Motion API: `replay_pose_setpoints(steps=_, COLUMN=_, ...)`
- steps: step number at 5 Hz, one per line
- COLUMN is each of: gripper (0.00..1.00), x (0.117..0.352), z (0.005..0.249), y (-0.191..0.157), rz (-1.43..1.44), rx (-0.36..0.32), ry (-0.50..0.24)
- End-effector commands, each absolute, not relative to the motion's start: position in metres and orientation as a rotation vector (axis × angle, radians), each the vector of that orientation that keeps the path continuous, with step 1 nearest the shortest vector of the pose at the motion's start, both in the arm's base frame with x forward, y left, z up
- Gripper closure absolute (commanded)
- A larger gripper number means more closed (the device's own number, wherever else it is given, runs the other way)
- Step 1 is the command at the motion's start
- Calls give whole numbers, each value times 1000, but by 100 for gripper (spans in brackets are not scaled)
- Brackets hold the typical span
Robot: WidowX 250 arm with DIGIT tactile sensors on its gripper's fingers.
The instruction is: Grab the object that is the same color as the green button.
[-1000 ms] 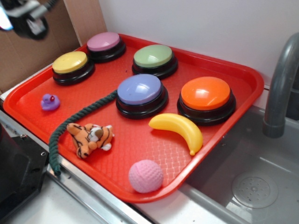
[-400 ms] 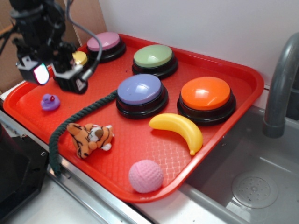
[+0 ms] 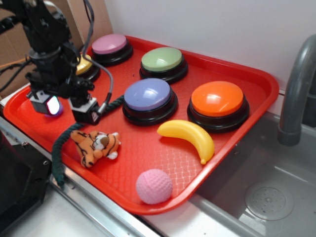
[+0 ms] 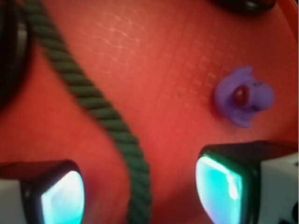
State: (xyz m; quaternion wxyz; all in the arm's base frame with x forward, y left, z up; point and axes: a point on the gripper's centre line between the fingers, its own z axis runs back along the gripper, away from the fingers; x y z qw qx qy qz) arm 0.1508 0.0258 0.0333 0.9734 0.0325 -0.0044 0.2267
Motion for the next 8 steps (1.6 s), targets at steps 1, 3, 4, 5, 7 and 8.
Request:
replay_pose_setpoints(steps=1, gripper=77, x=154, z=16, y=31, rz=497, rx=60, ry=-15)
replay_pose_setpoints(steps=3, gripper=100, x=155, z=8, y=25, rz=497, rx=-7, ry=-22)
replay_pose_setpoints(steps=4, gripper=100, x=156, z=5, y=24, rz=483, rx=-69, ry=-24)
replay_pose_setpoints(steps=5, gripper=100, x=158, z=6, y=21, rz=473, rx=-46, ry=-1)
replay_pose_setpoints(steps=7, gripper=100, x=174, z=88, y=-6, rz=354, rx=59, ry=-38)
replay_pose_setpoints(steps=8, gripper=100, x=176, z=127, y=-27, rz=196, rx=33, ry=-80)
